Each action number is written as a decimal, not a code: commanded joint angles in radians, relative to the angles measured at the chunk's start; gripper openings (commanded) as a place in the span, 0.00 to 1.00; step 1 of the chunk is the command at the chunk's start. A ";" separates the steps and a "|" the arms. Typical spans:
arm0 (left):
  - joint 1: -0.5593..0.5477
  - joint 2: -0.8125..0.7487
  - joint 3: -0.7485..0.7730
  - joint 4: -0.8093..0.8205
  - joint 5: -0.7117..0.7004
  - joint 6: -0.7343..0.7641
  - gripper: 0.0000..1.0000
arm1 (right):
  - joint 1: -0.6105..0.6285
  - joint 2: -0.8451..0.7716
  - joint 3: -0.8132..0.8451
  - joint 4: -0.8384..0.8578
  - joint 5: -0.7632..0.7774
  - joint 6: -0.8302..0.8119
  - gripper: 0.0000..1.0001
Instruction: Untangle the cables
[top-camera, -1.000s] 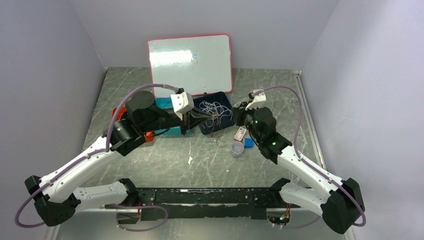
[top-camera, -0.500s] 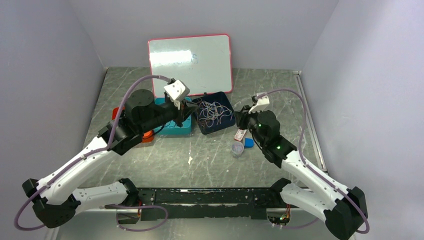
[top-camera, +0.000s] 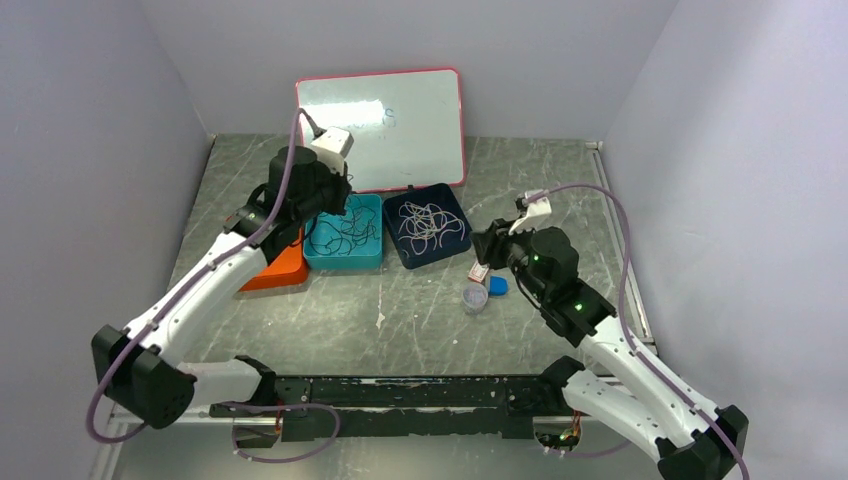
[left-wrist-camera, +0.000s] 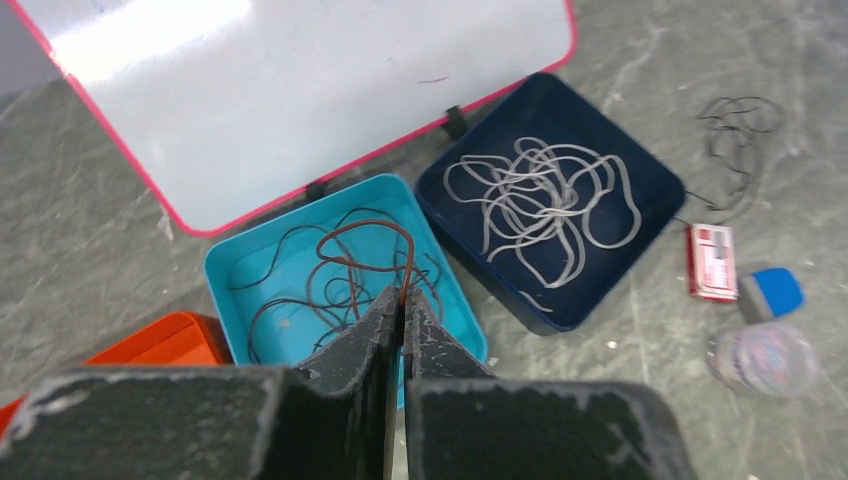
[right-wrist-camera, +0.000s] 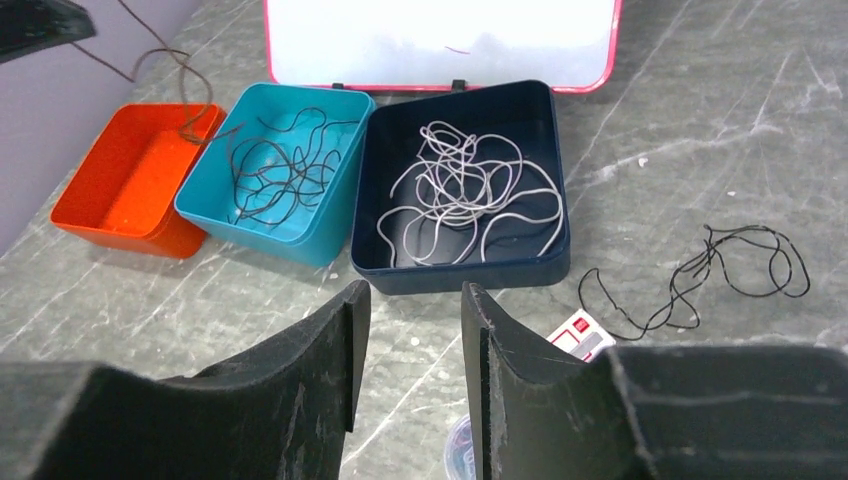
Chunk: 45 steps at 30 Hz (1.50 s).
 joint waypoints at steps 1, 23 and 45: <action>0.050 0.054 -0.018 0.076 -0.050 0.009 0.07 | -0.001 -0.024 0.026 -0.064 0.007 0.023 0.43; 0.174 0.484 -0.044 0.126 0.044 -0.128 0.07 | -0.002 -0.035 0.000 -0.106 -0.038 0.043 0.45; 0.204 0.257 -0.038 0.013 0.058 -0.126 0.65 | -0.002 -0.045 0.008 -0.191 0.215 0.131 0.49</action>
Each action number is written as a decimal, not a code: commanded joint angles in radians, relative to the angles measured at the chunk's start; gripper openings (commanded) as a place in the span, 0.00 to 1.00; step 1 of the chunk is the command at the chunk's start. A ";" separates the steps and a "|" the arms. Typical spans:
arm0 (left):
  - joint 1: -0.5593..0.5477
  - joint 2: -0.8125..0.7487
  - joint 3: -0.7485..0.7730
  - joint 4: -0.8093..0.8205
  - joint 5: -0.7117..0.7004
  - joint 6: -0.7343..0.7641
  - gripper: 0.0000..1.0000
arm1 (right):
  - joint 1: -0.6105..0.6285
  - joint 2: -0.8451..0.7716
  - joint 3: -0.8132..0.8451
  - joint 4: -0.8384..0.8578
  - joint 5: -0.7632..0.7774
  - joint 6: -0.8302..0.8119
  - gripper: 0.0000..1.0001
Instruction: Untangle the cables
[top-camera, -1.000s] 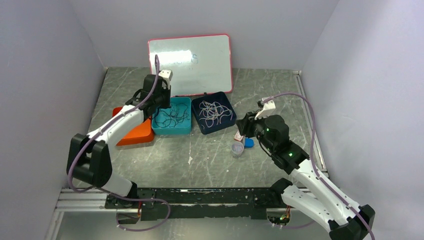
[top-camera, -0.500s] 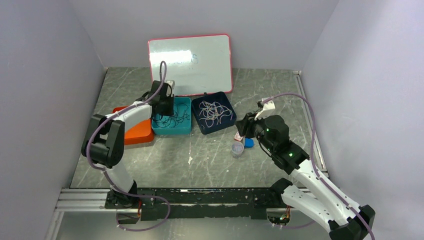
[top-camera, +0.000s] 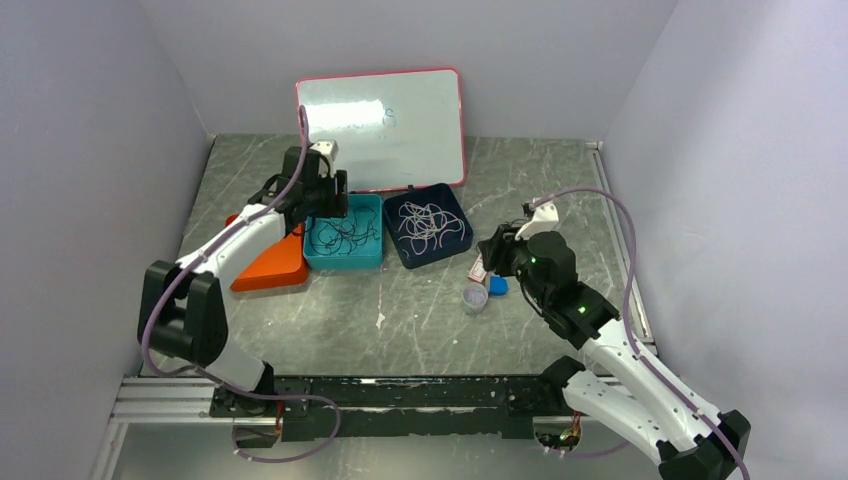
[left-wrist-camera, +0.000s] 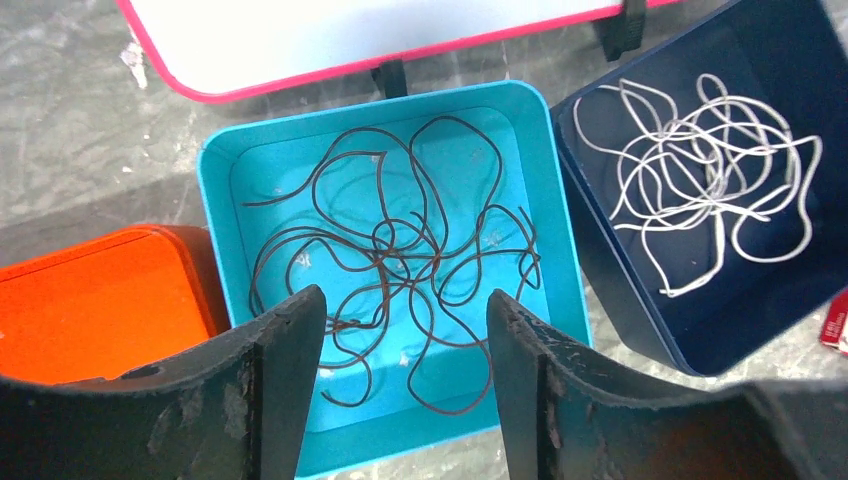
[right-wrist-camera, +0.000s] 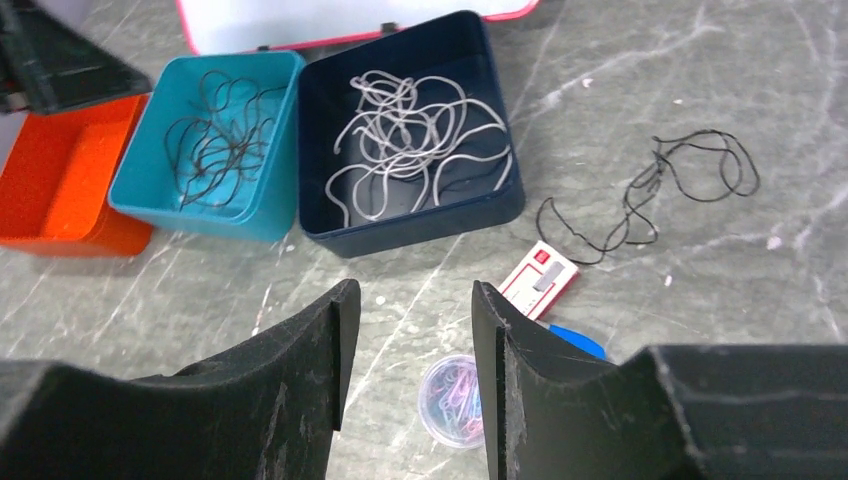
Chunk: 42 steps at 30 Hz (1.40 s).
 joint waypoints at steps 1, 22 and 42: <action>0.011 -0.110 -0.009 -0.042 0.029 0.001 0.65 | -0.002 -0.013 0.006 -0.048 0.156 0.061 0.49; 0.010 -0.626 -0.269 -0.156 0.212 -0.012 0.62 | -0.282 0.491 0.116 -0.010 0.050 0.168 0.48; 0.011 -0.728 -0.342 -0.179 0.247 0.021 0.61 | -0.325 0.860 0.217 0.079 0.082 0.185 0.38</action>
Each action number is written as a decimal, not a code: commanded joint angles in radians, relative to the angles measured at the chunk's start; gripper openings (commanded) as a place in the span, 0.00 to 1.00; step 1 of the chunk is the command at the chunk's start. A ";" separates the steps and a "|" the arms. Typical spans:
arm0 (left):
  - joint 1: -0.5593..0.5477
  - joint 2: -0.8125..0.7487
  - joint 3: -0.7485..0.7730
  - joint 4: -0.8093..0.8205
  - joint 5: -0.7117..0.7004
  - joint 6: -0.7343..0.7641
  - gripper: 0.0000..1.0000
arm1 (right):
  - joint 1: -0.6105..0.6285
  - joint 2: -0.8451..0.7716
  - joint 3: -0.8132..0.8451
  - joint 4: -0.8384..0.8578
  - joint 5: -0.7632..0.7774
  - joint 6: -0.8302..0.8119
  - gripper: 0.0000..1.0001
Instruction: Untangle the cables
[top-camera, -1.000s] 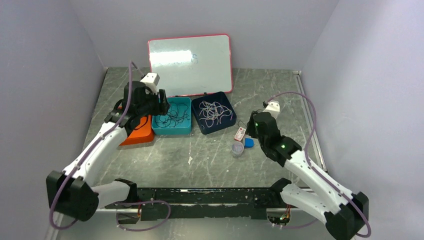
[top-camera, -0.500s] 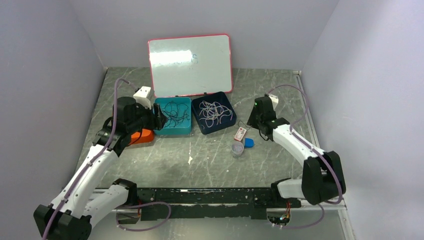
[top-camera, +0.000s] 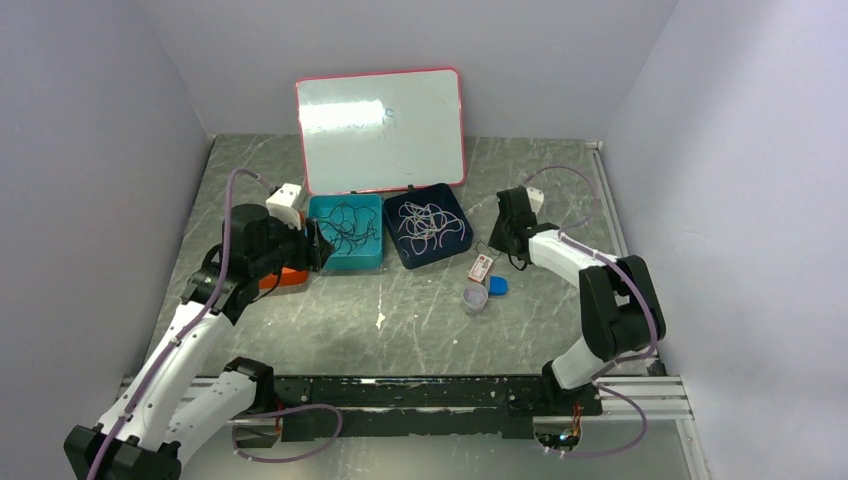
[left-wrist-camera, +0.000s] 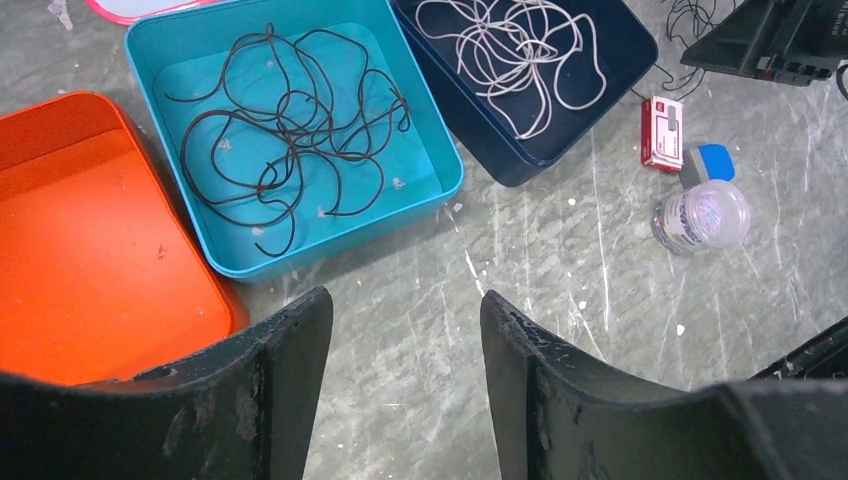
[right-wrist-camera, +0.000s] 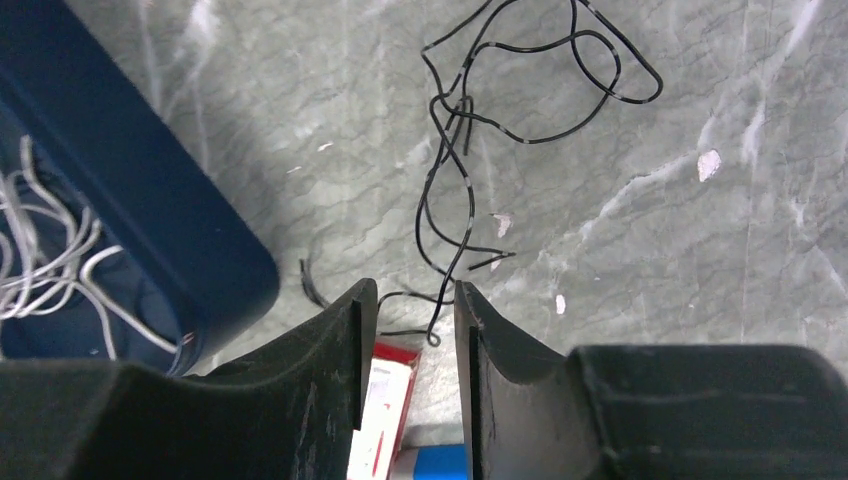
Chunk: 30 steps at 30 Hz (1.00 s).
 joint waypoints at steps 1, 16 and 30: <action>0.008 0.003 -0.006 0.003 0.038 0.019 0.61 | -0.006 0.055 0.034 0.004 0.062 0.009 0.38; 0.008 -0.014 -0.007 0.010 0.029 0.014 0.60 | -0.006 -0.099 0.010 -0.011 0.121 -0.030 0.00; 0.008 -0.073 -0.014 0.126 0.130 0.017 0.62 | -0.008 -0.506 0.127 -0.110 -0.029 -0.271 0.00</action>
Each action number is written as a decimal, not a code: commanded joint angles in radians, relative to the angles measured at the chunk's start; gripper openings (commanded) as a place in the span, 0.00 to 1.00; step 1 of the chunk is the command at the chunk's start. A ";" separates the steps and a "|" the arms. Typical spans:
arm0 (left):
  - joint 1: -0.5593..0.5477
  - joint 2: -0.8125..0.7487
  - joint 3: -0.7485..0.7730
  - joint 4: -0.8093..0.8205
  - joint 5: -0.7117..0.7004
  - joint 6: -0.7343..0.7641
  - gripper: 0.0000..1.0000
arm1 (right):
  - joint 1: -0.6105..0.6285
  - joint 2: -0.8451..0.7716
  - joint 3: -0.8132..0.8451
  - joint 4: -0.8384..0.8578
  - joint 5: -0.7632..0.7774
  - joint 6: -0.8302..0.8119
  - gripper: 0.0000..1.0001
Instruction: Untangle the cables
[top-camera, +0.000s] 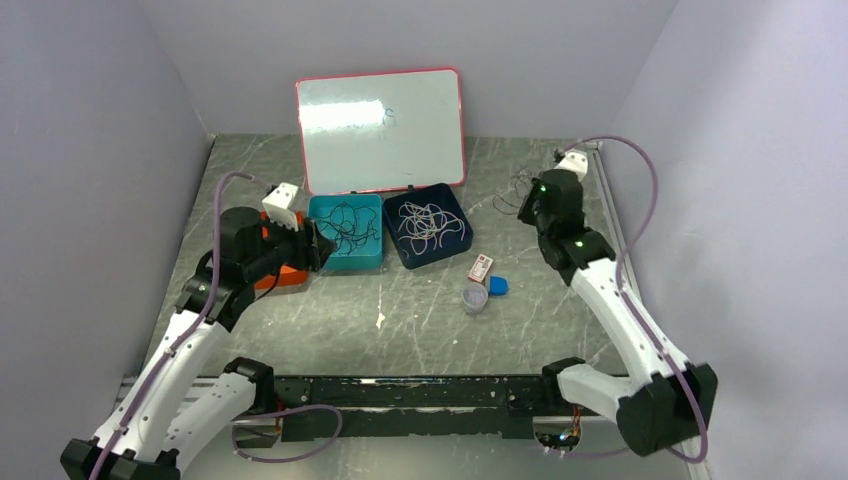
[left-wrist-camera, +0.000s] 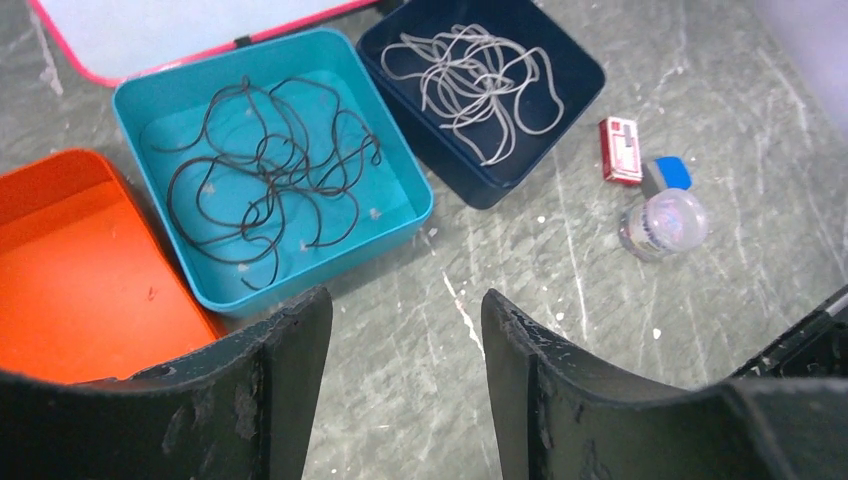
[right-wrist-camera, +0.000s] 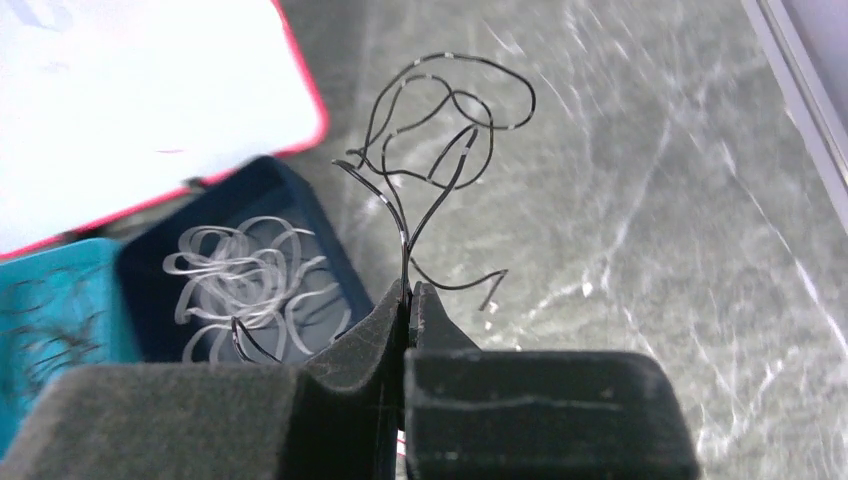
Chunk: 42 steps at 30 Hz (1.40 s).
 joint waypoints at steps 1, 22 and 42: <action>0.008 -0.038 -0.012 0.106 0.104 -0.004 0.63 | -0.006 -0.107 0.030 0.014 -0.155 -0.135 0.00; 0.007 -0.043 0.033 0.347 0.377 -0.123 0.75 | 0.399 -0.016 0.150 0.082 -0.817 -0.316 0.00; 0.007 -0.178 -0.078 0.415 0.257 -0.358 0.74 | 0.472 -0.078 0.093 0.315 -0.811 -0.225 0.00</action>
